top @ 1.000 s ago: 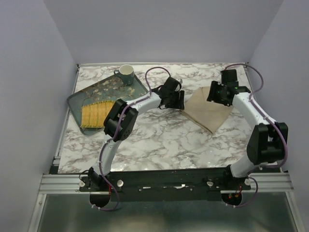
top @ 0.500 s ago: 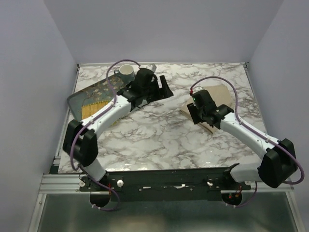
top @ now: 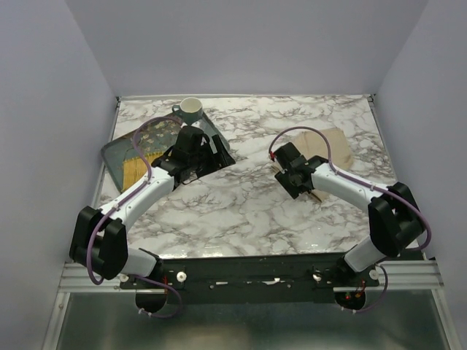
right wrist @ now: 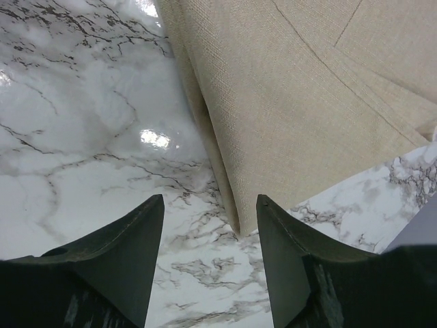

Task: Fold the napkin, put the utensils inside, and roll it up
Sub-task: Roll the napkin with the utensil

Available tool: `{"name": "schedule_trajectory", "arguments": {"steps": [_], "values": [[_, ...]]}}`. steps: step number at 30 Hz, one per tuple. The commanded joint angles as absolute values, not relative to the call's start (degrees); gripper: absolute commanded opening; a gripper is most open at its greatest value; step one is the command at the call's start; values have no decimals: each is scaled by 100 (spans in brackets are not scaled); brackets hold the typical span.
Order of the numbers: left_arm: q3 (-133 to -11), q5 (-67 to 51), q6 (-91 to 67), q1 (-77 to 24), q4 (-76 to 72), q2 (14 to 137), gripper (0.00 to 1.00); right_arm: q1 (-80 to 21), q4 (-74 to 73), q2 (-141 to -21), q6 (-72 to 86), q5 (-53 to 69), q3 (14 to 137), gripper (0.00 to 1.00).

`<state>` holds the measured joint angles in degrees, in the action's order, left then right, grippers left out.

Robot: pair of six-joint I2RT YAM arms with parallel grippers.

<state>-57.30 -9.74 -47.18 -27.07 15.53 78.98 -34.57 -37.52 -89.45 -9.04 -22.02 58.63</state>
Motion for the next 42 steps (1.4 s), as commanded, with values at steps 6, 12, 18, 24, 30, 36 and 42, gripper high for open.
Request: {"name": "schedule_trajectory", "arguments": {"steps": [6,12,18,24,30,36,42], "values": [[-5731,-1309,-4684,-2558,1249,7690,87,-3665,-3525,-9413,-1160,-2918,5722,63],[-5546,-1327,-4816,-2549,1002,7743,86,-3700,-3270,-9633,-1222,-3409,5678,62],[-5502,-1336,-4816,-2531,976,7752,86,-3726,-3164,-9905,-1318,-3568,5748,60],[-5502,-1336,-4816,-2531,958,7726,86,-3735,-3024,-10090,-1371,-3797,5669,57],[-5484,-1310,-4790,-2505,984,7682,86,-3727,-2856,-10309,-1380,-4096,5660,53],[-5502,-1327,-4781,-2496,976,7655,85,-3727,-2777,-10380,-1406,-4245,5634,52],[-5476,-1371,-4773,-2487,958,7664,85,-3727,-2777,-10415,-1511,-4219,5660,51]]}}
